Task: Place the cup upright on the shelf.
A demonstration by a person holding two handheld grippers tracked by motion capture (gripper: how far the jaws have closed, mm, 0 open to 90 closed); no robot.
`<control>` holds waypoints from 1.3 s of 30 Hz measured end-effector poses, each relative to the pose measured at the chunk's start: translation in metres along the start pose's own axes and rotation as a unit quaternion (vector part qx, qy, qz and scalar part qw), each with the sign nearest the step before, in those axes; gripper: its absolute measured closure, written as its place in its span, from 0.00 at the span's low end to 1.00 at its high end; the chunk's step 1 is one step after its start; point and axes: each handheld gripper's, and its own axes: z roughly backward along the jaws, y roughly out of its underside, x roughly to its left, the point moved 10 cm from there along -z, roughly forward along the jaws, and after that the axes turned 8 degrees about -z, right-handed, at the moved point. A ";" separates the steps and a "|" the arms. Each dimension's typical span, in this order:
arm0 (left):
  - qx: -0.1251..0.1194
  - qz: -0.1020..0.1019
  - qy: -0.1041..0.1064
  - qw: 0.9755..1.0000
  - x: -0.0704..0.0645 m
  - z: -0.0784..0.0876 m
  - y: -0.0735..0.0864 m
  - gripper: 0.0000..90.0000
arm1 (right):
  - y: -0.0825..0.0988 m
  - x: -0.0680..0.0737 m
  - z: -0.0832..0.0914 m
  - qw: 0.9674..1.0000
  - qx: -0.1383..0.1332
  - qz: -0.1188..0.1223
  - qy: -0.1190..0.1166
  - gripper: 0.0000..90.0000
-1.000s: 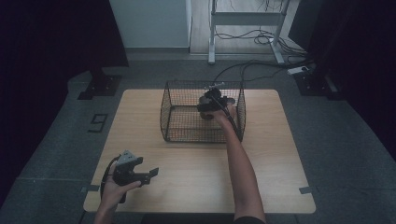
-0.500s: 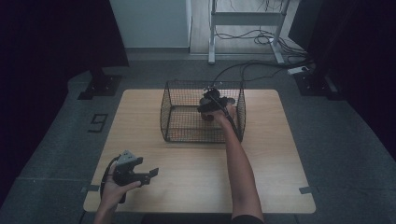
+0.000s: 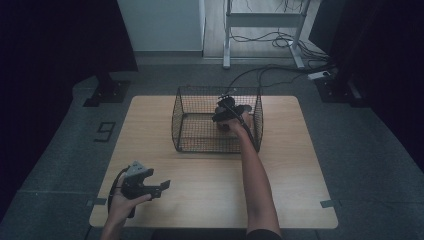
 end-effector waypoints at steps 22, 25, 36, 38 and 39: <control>-0.002 0.003 0.000 1.000 0.001 0.002 -0.001 0.18 | -0.017 0.006 0.029 0.999 -0.039 -0.021 -0.020 0.04; -0.002 0.003 0.000 1.000 0.001 0.001 0.000 0.18 | -0.019 0.007 0.038 0.998 -0.048 -0.025 -0.027 0.04; 0.000 0.002 -0.001 1.000 0.001 0.000 -0.001 0.18 | -0.012 0.011 0.068 0.995 -0.073 -0.023 -0.056 0.08; 0.001 0.001 -0.001 1.000 0.000 0.000 -0.001 0.18 | -0.010 0.013 0.076 0.994 -0.085 -0.020 -0.060 0.09; 0.001 0.001 -0.001 1.000 0.000 0.000 -0.001 0.18 | -0.009 0.014 0.080 0.994 -0.090 -0.020 -0.064 0.10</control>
